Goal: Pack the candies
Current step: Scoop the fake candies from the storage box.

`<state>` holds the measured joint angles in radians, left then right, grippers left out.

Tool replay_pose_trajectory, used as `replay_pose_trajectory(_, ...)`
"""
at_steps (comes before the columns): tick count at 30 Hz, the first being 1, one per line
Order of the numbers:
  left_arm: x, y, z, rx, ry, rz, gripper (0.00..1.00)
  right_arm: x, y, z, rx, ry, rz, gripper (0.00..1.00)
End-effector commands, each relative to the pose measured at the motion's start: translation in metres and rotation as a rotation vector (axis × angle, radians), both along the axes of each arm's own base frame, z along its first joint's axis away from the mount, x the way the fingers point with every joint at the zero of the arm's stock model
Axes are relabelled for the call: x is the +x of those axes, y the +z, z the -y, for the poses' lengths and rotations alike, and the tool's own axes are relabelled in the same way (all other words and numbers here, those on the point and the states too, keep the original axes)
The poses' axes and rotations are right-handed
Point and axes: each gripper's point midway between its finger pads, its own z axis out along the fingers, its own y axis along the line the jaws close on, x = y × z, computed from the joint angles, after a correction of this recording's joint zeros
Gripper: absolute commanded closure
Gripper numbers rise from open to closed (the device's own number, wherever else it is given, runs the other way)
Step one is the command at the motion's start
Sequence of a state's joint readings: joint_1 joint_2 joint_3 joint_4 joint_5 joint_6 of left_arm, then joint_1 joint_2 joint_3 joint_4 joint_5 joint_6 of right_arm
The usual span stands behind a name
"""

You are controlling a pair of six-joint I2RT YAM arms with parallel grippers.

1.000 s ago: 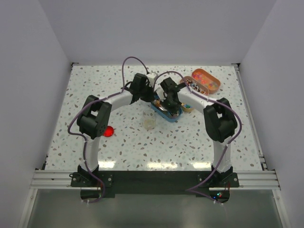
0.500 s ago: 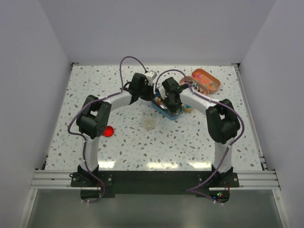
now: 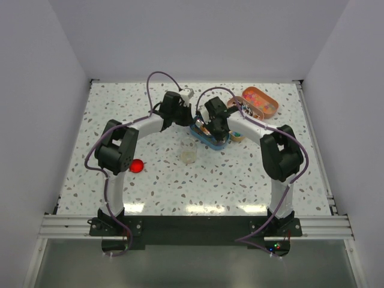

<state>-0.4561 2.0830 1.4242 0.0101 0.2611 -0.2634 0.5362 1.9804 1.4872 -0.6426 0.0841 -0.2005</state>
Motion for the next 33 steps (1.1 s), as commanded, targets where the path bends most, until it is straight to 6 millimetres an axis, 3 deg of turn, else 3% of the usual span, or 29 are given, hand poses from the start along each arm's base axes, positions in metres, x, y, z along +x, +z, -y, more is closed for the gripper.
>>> replay_pose_trajectory(1, 0.001, 0.067, 0.024, -0.16, -0.058, 0.103, 0.9, 0.018, 0.022, -0.015, 0.078, 0.043, 0.08, 1.0)
replay_pose_trajectory(5, -0.001, 0.063, 0.029, -0.178, -0.072, 0.08, 1.0, 0.014, 0.025, -0.025, 0.125, 0.103, 0.078, 1.0)
replay_pose_trajectory(8, -0.001, 0.065, 0.031, -0.193, -0.076, 0.079, 1.0, 0.004, 0.023, -0.035, 0.158, 0.186, 0.04, 1.0)
replay_pose_trajectory(16, 0.004, 0.081, 0.028, -0.179, -0.068, 0.122, 1.0, 0.002, 0.012, 0.003, -0.095, 0.135, -0.015, 1.0)
replay_pose_trajectory(29, 0.015, 0.081, 0.013, -0.081, -0.018, 0.159, 1.0, -0.013, 0.015, 0.01, -0.173, 0.149, -0.042, 1.0)
replay_pose_trajectory(33, 0.012, 0.072, 0.016, -0.085, -0.027, 0.136, 1.0, -0.012, 0.016, -0.004, -0.09, 0.157, -0.026, 1.0)
